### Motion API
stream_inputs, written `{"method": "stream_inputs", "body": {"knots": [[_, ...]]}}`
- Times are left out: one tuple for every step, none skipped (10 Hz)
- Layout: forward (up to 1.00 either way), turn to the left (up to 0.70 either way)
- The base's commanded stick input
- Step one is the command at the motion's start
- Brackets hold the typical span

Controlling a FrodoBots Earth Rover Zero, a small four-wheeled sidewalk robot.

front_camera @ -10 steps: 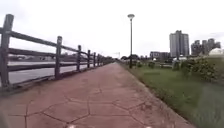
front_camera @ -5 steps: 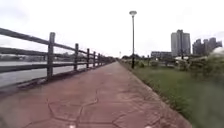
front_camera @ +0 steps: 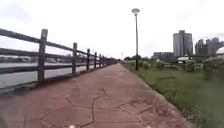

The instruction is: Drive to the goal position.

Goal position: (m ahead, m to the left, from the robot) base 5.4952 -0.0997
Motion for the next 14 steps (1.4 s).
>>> {"method": "stream_inputs", "body": {"knots": [[1.00, 0.00], [1.00, 0.00], [1.00, 0.00], [1.00, 0.00], [1.00, 0.00], [1.00, 0.00], [1.00, 0.00], [1.00, 0.00], [1.00, 0.00], [1.00, 0.00], [1.00, 0.00], [1.00, 0.00], [1.00, 0.00], [1.00, 0.00]]}}
